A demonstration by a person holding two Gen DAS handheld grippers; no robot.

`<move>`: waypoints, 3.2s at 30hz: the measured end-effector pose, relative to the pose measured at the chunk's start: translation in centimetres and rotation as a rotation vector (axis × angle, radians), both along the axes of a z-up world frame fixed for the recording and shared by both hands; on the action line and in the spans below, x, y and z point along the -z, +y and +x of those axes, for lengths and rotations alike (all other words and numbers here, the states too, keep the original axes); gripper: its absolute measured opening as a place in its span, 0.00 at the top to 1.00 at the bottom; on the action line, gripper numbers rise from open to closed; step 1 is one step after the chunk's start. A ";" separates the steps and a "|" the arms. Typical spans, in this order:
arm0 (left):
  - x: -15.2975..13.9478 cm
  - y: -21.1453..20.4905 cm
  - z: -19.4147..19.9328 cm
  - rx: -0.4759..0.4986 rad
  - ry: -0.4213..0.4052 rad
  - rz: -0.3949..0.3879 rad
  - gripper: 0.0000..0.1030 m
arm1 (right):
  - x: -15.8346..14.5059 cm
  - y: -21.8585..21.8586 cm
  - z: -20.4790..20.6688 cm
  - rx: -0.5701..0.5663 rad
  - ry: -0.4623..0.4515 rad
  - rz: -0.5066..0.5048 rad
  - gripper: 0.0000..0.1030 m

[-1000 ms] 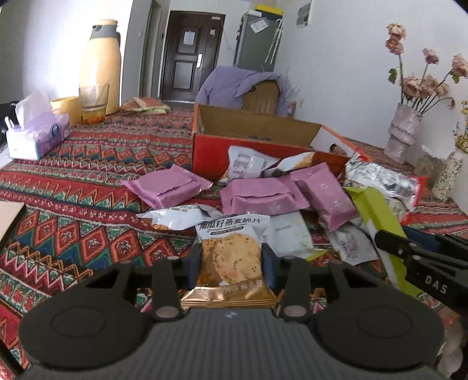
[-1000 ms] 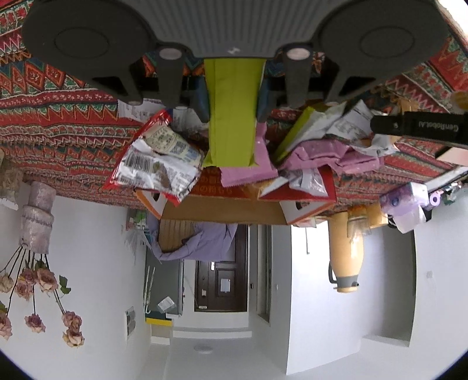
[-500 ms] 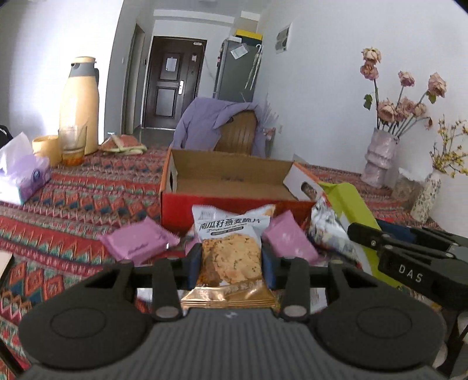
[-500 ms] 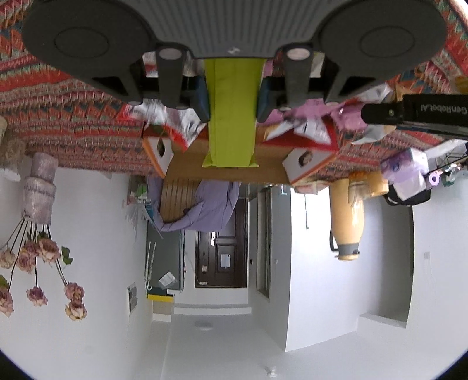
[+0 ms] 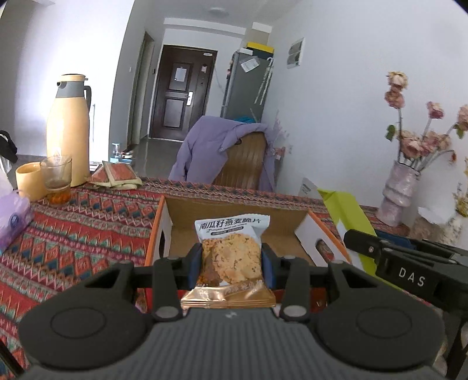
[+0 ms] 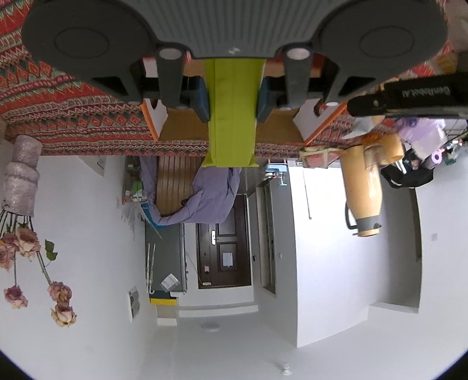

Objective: Organize snacks
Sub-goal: 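Carry both packets over the cardboard box and open both grippers, then withdraw both tools from the box back toward the snack pile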

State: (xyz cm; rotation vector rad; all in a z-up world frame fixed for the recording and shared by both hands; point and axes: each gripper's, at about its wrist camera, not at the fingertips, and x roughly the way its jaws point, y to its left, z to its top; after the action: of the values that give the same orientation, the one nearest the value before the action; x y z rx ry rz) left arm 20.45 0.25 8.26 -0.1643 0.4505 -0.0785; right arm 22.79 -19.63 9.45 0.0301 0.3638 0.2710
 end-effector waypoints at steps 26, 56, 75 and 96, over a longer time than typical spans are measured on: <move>5.9 2.1 13.6 -0.121 0.233 0.014 0.48 | 6.7 1.7 16.6 0.138 0.377 -0.098 0.68; 3.9 3.6 0.1 -0.052 0.048 0.017 0.00 | 3.2 -4.0 0.7 0.102 0.113 -0.048 0.00; 8.0 1.7 -7.1 -0.023 0.032 0.044 0.00 | 7.3 -6.1 -6.4 0.116 0.112 -0.028 0.00; 10.4 0.1 -7.7 -0.029 -0.044 0.131 0.00 | 10.0 -6.8 -6.3 0.099 0.123 0.033 0.00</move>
State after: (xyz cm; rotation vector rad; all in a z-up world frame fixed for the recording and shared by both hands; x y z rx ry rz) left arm 12.72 0.32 -2.12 -0.0405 0.4079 -0.0236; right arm 16.46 -26.45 -0.57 0.0977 0.4784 0.1774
